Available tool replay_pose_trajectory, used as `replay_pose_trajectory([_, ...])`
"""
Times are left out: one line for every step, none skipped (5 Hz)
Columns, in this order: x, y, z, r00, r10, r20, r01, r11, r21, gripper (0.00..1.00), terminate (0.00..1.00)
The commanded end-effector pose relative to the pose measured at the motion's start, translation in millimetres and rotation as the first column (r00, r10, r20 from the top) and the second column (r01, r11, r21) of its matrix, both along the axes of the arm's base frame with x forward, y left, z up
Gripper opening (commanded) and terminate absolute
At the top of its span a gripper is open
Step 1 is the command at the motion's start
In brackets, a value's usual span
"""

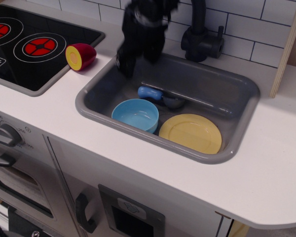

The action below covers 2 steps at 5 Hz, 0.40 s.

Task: Take spoon out of bowl sink

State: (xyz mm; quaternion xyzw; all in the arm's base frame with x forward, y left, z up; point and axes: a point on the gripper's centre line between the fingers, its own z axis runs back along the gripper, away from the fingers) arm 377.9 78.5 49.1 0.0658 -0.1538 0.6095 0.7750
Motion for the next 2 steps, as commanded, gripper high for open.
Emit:
replay_pose_trajectory([8.6, 3.6, 47.0, 0.993, -0.086, 0.078, 0.086, 0.996, 0.002, 1.00, 0.00])
replay_pose_trajectory([8.6, 3.6, 47.0, 0.993, -0.086, 0.078, 0.086, 0.996, 0.002, 1.00, 1.00])
